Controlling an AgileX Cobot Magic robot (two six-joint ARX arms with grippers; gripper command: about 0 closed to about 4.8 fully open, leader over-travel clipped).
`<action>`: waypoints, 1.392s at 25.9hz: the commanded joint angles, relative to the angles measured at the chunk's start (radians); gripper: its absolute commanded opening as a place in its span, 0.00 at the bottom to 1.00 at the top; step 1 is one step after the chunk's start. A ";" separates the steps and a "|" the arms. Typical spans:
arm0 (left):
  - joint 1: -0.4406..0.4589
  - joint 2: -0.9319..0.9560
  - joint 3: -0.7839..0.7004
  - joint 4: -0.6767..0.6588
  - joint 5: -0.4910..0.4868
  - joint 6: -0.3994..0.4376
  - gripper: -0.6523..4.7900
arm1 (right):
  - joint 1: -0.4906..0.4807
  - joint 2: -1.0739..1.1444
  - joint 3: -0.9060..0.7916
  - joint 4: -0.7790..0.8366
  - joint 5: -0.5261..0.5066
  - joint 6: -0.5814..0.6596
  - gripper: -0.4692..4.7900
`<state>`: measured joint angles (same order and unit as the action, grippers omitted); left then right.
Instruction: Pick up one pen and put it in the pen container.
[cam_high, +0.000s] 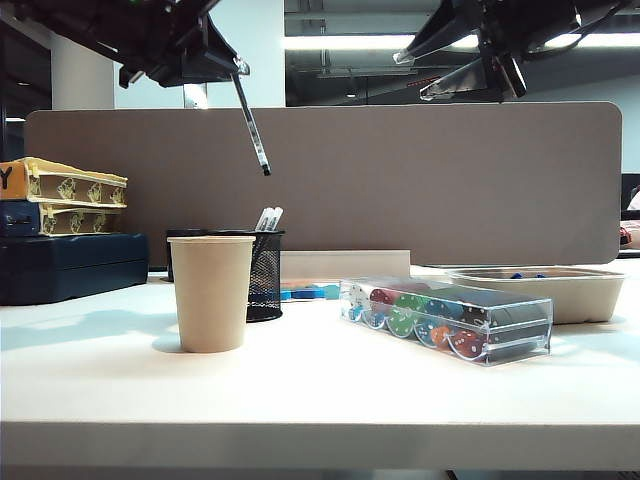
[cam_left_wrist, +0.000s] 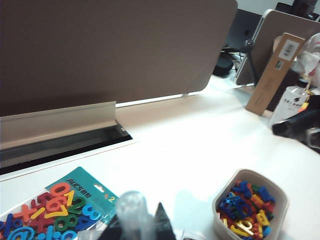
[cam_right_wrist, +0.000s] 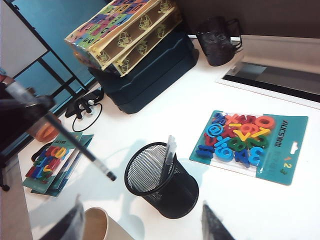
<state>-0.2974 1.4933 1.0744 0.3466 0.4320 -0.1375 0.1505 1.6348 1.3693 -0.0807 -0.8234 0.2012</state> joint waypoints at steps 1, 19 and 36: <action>-0.001 0.026 0.034 0.013 -0.012 0.037 0.11 | 0.002 -0.003 0.005 0.000 -0.001 -0.019 0.65; 0.043 0.174 0.046 0.005 -0.118 0.130 0.11 | 0.002 0.024 0.003 -0.056 0.018 -0.065 0.65; 0.042 0.305 0.048 0.007 -0.122 0.130 0.11 | 0.002 0.024 0.002 -0.089 0.018 -0.075 0.65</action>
<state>-0.2539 1.7962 1.1141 0.3393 0.3107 -0.0151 0.1516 1.6646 1.3678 -0.1719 -0.8055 0.1314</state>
